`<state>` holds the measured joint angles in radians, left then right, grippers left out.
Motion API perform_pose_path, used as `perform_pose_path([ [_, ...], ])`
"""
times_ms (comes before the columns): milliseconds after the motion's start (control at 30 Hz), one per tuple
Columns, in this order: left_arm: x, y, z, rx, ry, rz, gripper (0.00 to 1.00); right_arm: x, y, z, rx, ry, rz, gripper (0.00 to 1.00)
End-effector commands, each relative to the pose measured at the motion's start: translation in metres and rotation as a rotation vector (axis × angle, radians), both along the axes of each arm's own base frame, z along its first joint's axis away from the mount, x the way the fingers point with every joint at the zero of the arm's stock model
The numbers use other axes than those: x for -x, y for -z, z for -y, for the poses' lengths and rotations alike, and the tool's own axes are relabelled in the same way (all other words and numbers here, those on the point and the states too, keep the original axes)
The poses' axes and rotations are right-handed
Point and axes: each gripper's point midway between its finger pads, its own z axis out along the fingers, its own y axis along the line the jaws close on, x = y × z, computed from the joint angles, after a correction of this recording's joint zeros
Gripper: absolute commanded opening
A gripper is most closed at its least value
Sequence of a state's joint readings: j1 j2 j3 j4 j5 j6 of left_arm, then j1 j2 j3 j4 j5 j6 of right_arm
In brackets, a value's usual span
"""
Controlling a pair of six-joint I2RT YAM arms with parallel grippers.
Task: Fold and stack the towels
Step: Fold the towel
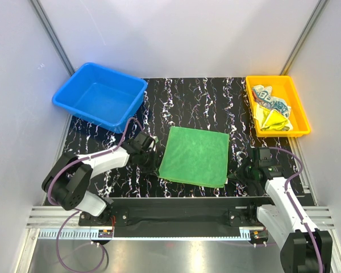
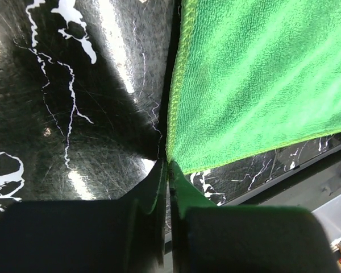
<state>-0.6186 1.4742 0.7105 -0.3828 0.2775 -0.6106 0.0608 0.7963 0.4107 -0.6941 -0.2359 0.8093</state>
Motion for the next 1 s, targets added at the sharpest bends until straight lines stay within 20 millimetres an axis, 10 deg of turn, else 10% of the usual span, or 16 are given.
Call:
perform_pose_path([
  [0, -0.006, -0.008, 0.002, 0.028, 0.004, 0.053, 0.08, -0.002, -0.003, 0.001, 0.010, 0.001, 0.010, 0.22],
  [233, -0.009, -0.025, -0.003, 0.014, -0.001, 0.092, 0.43, -0.032, -0.022, -0.005, -0.024, 0.009, 0.091, 0.34],
  [533, -0.135, -0.108, 0.025, 0.026, 0.001, 0.410, 0.53, -0.136, -0.060, 0.003, 0.156, -0.224, 0.239, 0.40],
  [733, -0.229, -0.101, 0.039, 0.038, 0.037, 0.443, 0.47, -0.192, -0.044, 0.003, 0.204, -0.372, 0.253, 0.39],
  [967, -0.271, -0.078, 0.054, 0.025, 0.201, 0.458, 0.54, -0.228, -0.007, 0.026, 0.184, -0.514, 0.194, 0.49],
])
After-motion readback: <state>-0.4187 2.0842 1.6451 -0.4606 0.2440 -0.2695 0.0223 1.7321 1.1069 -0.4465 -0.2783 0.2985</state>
